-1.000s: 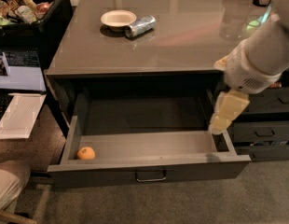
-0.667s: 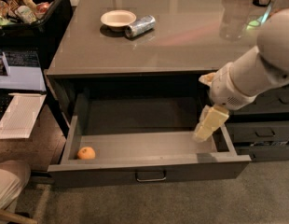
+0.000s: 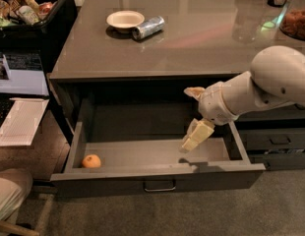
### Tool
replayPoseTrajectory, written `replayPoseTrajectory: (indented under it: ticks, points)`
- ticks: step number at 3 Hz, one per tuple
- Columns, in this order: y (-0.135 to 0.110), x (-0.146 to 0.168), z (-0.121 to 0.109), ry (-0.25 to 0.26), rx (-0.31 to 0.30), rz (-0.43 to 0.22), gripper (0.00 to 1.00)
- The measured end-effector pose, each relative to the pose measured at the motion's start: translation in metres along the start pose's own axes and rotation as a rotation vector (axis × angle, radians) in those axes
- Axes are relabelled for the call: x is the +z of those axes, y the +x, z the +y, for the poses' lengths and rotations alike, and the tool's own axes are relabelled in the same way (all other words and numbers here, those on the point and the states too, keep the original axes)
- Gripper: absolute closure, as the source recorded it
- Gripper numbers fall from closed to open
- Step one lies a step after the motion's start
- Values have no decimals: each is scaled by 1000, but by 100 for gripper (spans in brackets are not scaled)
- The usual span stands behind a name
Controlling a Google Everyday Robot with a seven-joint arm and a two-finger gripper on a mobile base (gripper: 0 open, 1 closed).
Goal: Pick orange from top drawer and place on counter
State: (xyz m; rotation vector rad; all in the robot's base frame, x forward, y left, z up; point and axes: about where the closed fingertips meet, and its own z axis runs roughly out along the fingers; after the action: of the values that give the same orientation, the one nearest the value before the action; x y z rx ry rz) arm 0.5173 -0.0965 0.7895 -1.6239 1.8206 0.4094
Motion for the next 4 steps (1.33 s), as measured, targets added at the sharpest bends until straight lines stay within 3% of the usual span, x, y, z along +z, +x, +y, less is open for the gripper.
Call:
replayPoseTrajectory:
  ticks: [2,4]
  points:
    - [6,0,-3,10,9,-21,0]
    - [-19,60,-23,-59,-55,-89,0]
